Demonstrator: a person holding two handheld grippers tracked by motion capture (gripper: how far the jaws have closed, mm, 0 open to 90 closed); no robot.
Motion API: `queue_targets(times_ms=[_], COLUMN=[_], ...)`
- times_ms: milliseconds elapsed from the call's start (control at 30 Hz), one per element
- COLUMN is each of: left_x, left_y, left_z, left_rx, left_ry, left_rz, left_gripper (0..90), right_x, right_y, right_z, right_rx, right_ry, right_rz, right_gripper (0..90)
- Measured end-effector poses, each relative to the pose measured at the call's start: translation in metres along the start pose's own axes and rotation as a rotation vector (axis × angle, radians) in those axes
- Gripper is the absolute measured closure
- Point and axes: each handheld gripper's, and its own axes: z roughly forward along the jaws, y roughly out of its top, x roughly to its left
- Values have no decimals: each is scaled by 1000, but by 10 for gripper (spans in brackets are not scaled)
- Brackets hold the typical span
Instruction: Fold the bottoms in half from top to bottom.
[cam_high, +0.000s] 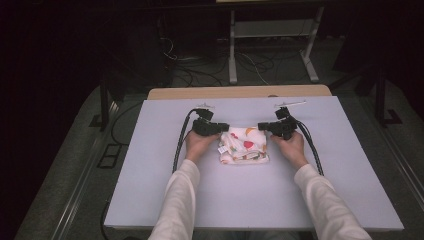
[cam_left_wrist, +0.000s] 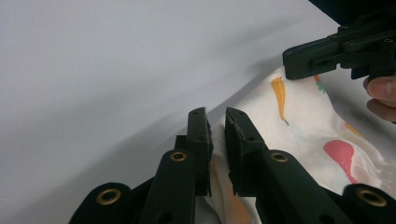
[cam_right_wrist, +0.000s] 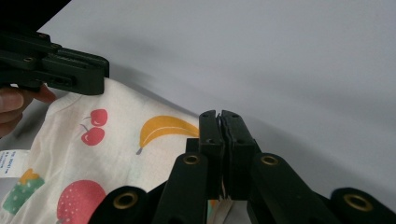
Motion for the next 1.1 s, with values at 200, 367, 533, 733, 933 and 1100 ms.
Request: queue_targets(times_ms=[200,367,533,733,933,1100], left_x=[1,-3,-4,-3,-4,-5], left_y=[-1,-1,1,0,-4,-4], left_z=[-3,-9,-20,-33,-40,-47], left_rx=[-29,-45,-58,-58,-65,-62], left_ry=[5,86,129,109,113,114], left_rz=[-6,17,-4,-2,-7,0], left_gripper=[688,500,326,162,45,0], right_x=[5,11,15,19,22,23], right_y=[-1,0,2,4,6,6], right_z=[1,-1,-5,-10,-16,-23], right_rx=[6,-3,-20,-24,-27,-16], right_ry=[-17,-10,-11,-37,-27,-5], right_rz=[-56,-73,-74,-99,-105,-101], right_gripper=[752,593,381,166,7,0])
